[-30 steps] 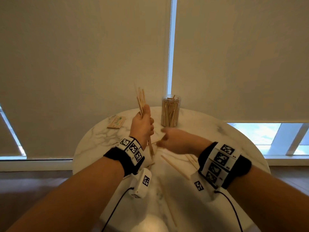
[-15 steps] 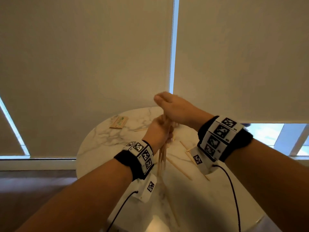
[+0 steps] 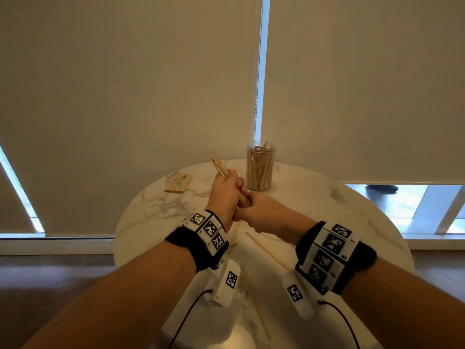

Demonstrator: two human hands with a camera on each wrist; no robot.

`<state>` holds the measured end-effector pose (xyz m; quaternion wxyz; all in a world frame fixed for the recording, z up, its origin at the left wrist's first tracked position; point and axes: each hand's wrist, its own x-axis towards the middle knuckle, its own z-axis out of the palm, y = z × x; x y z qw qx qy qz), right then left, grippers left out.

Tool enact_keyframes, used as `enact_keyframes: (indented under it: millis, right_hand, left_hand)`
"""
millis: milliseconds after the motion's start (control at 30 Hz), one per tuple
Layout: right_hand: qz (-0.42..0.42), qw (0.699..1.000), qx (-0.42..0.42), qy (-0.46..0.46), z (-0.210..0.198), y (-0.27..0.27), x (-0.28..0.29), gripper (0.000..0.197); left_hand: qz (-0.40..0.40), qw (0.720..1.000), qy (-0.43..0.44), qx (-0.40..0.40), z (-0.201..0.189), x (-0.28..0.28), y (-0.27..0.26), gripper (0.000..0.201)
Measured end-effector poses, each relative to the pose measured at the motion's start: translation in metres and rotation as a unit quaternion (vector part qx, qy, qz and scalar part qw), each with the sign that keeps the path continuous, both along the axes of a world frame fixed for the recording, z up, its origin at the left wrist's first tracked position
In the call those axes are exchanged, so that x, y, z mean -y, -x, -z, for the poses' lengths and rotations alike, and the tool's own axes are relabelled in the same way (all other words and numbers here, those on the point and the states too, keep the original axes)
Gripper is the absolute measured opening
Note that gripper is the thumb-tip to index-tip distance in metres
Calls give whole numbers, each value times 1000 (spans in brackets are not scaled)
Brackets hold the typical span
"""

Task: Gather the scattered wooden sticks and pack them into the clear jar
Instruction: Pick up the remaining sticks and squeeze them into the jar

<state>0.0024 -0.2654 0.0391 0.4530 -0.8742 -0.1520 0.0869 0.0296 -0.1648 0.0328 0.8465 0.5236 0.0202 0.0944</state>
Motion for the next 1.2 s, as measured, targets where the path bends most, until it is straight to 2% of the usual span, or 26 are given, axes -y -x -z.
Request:
enact_keyframes:
  millis: [33,133,267,400,500,567,667,833,900,967,1067,1200]
  right_hand:
    - [-3,999,38,29,-4,2,-1,6]
    - [-24,986,137,93,-7,2,2,13]
    - [-19,975,158,155,-2,-5,12,32]
    - [-10,962,142,231,0,-10,21,24]
    - [-19,949,153,274,0,-11,25,19]
    - [-22,945,171,277,0,-15,24,17]
    - [-3,935,177,309,2,-20,23,26]
    - [52,917,197,344,8,-25,28,51]
    - [66,910,205,355,10,-31,28,48]
    - [80,897,228,370,9,-37,28,35]
    - [80,893,211,390,8,-43,32,26]
    - [51,905,168,388,6,-47,31,41]
  left_hand:
    - [6,1000,-15,-2,-2,1,2,14]
    - [40,998,-54,-10,-6,2,8,20]
    - [88,994,-72,-8,-8,-2,7,27]
    - [2,999,-20,-31,-20,-26,-11,45]
    - [4,999,6,-47,-33,-37,-19,36]
    - [43,997,-31,-51,-34,-34,-18,32]
    - [70,994,-70,-42,-27,-26,-13,24]
    - [-38,994,-101,-15,-20,-30,-21,10]
    - [8,993,-109,-50,-21,-26,-17,19]
    - [75,981,-161,-76,-21,-20,-12,33]
    - [64,961,-256,-77,-16,-13,-9,36]
    - [27,936,-344,-63,0,-20,-21,30]
